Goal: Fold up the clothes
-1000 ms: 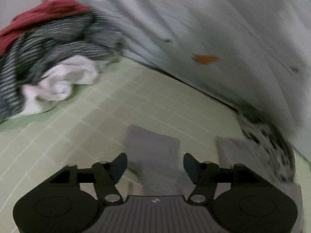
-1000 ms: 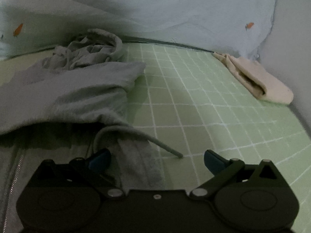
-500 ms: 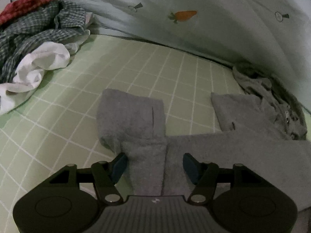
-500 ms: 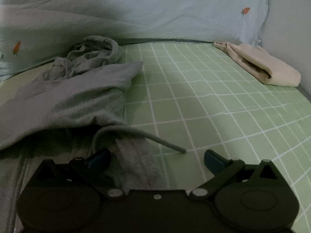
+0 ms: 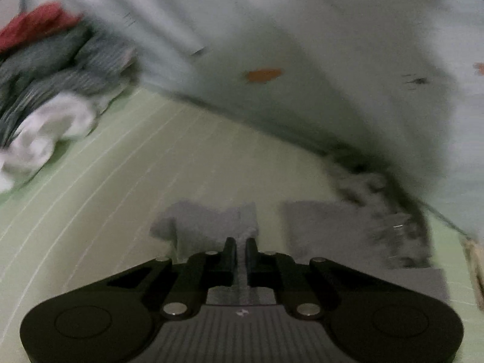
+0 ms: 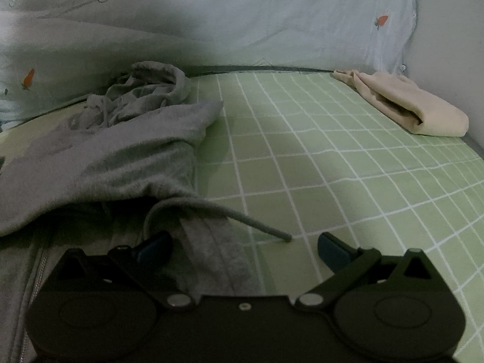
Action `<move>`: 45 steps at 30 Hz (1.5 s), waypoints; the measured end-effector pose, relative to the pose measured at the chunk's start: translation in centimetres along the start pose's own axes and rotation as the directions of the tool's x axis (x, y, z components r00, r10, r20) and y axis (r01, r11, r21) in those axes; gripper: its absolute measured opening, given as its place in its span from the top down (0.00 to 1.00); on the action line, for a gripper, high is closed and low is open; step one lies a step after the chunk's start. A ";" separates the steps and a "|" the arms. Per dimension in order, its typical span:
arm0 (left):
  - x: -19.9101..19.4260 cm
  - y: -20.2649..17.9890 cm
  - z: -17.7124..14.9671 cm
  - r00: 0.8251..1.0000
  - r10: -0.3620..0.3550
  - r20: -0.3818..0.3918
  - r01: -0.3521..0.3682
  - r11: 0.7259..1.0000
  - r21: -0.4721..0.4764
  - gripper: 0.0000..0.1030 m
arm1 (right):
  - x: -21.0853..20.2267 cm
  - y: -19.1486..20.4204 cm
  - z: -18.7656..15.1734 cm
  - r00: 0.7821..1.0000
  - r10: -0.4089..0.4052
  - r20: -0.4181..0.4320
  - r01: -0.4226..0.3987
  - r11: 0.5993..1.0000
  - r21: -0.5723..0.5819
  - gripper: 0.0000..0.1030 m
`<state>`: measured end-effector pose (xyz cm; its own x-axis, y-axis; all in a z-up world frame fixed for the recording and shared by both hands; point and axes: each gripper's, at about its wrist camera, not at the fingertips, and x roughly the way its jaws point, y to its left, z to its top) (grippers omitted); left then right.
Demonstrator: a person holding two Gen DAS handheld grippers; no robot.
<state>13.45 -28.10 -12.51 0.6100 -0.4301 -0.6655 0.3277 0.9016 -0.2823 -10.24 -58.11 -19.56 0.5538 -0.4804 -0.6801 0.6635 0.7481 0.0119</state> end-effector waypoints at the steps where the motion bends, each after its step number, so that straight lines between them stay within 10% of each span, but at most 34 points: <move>1: -0.4 -1.1 0.2 0.999 -0.035 0.008 0.035 0.999 0.010 0.94 | 0.0 0.0 0.0 1.000 0.001 0.004 -0.001 1.000 0.000 0.00; 7: -2.6 -7.6 -0.4 0.966 -0.257 -0.013 0.257 0.959 0.122 0.93 | -0.1 -0.2 -0.2 1.000 0.007 0.020 -0.007 1.000 0.002 0.00; 11: -2.1 -10.8 -2.8 0.938 -0.304 -0.164 0.335 0.916 0.219 0.79 | -0.1 -0.3 -0.3 1.000 0.009 0.025 -0.009 1.000 0.003 0.00; 17: -0.9 -10.1 -5.1 0.953 -0.160 -0.259 0.223 0.946 0.234 0.34 | 0.0 -0.3 -0.3 1.000 0.009 0.019 -0.009 1.000 0.002 0.00; 25: -0.6 -5.1 -4.0 0.979 -0.016 -0.205 0.045 0.990 0.135 0.23 | -2.1 0.1 2.2 1.000 0.017 0.003 -0.017 1.000 -0.023 0.00; 30: 0.6 -3.1 -4.3 0.969 0.056 -0.239 -0.032 0.994 0.103 0.22 | -4.0 2.4 5.6 0.994 0.015 0.108 -0.005 0.996 -0.093 0.00; 36: 1.7 -2.2 -5.2 0.953 0.104 -0.284 -0.076 0.991 0.107 0.19 | -1.4 8.1 7.7 0.986 0.164 0.032 -0.154 0.965 -0.212 0.00; 45: 2.6 -1.5 -5.7 0.938 0.121 -0.324 -0.094 0.991 0.097 0.13 | 2.3 14.3 6.8 0.940 0.310 -0.142 -0.340 0.888 -0.309 0.50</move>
<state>10.44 -30.32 -17.76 0.3778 -0.2795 -0.8827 0.3374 0.9294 -0.1498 4.00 -51.65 -15.98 0.6551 -0.1546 -0.7396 0.2457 0.9692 0.0150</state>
